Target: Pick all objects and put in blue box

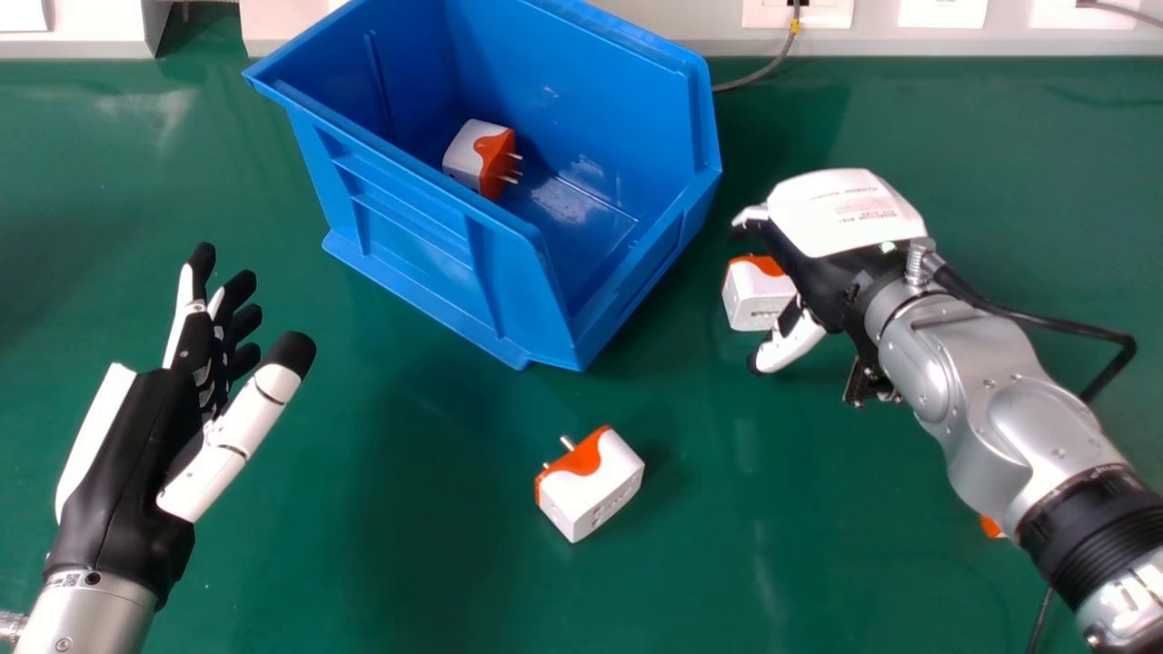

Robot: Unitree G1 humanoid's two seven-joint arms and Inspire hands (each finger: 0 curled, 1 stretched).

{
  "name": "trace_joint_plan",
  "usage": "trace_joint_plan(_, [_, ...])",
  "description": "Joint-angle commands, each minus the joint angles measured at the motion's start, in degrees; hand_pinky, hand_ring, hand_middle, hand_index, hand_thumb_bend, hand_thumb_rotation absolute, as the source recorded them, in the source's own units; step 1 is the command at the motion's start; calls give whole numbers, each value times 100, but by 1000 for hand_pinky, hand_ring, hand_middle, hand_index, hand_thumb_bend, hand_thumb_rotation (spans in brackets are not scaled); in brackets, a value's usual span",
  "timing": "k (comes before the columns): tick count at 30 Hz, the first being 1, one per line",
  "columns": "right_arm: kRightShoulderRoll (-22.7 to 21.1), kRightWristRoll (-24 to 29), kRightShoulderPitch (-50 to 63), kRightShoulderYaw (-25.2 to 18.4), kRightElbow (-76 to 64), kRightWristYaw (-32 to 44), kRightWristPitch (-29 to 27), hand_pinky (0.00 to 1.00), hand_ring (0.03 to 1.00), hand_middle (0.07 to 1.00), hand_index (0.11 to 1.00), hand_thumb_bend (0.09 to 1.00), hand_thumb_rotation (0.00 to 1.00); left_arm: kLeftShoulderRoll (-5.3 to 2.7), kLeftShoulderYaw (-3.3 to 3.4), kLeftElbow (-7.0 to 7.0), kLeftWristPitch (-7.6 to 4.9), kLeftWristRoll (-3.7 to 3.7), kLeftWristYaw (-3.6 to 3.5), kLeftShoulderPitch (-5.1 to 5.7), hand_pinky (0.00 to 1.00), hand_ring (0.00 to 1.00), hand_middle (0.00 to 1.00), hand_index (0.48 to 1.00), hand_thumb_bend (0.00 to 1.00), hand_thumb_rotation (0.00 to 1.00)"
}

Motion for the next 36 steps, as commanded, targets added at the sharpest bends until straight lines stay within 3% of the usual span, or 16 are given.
trace_joint_plan(1, [-74, -46, -331, 8, 41, -79, 4, 741, 853, 857, 804, 496, 233, 57, 77, -146, -73, 9, 10, 17, 961, 979, 994, 977, 664, 727])
trace_joint_plan(7, [2, -74, -529, 135, 532, -250, 24, 743, 854, 855, 799, 489, 229, 84, 96, -217, -71, 46, 21, 69, 963, 980, 995, 978, 644, 723])
trace_joint_plan(18, [133, 36, -719, 171, 933, -469, 31, 734, 853, 848, 792, 477, 185, 108, 169, -113, -197, 50, -32, 106, 960, 979, 994, 977, 646, 726])
trace_joint_plan(28, [195, 111, -772, 195, 1099, -649, -48, 715, 835, 835, 784, 475, 171, 83, 161, -283, -105, 57, 7, 200, 956, 977, 992, 975, 653, 724])
trace_joint_plan(33, [297, 128, -889, 204, 1345, -657, -14, 716, 836, 828, 761, 473, 167, 55, 137, -276, -119, 76, 34, 208, 947, 973, 989, 971, 656, 718])
trace_joint_plan(36, [369, 104, -987, 250, 1512, -657, 6, 718, 840, 826, 758, 473, 168, 28, 126, -346, -76, 47, 37, 238, 939, 970, 986, 969, 661, 714])
